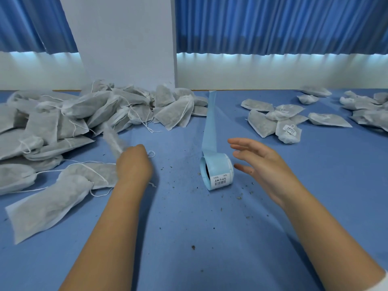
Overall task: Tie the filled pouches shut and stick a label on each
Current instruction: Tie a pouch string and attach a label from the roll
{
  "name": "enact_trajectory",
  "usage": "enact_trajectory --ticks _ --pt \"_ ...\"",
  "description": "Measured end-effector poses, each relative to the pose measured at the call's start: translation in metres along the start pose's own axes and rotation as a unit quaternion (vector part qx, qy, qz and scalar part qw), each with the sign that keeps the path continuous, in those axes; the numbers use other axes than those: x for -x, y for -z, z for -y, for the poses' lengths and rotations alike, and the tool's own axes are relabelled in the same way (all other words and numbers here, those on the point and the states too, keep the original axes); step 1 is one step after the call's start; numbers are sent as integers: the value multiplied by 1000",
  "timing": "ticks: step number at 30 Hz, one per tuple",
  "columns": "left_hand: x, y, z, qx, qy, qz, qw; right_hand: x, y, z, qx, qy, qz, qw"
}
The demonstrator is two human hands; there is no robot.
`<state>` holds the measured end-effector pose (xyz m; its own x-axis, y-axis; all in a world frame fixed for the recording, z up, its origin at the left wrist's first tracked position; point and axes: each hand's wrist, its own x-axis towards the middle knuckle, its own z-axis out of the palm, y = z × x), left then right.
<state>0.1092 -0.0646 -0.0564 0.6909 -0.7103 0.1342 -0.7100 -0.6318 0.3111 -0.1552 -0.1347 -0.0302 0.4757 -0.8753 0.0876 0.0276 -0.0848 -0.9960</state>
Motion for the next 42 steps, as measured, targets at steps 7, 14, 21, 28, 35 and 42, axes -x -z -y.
enact_trajectory --ticks 7,14,21,28,35,42 --pt "4 6 -5 238 -48 -50 969 1 -1 -1 44 16 6 999" --pt "33 21 -44 414 -156 -29 896 5 -7 0 109 93 -29 989" --pt "55 24 -63 418 -227 -58 878 11 -14 2 99 121 -28 987" --pt "64 22 -69 318 -338 -116 878 9 -21 1 10 56 -25 998" --pt "67 28 -68 283 -376 -130 872 10 -18 2 77 78 -12 994" --pt "60 30 -61 257 -331 -103 902 10 -13 8 80 41 -6 996"
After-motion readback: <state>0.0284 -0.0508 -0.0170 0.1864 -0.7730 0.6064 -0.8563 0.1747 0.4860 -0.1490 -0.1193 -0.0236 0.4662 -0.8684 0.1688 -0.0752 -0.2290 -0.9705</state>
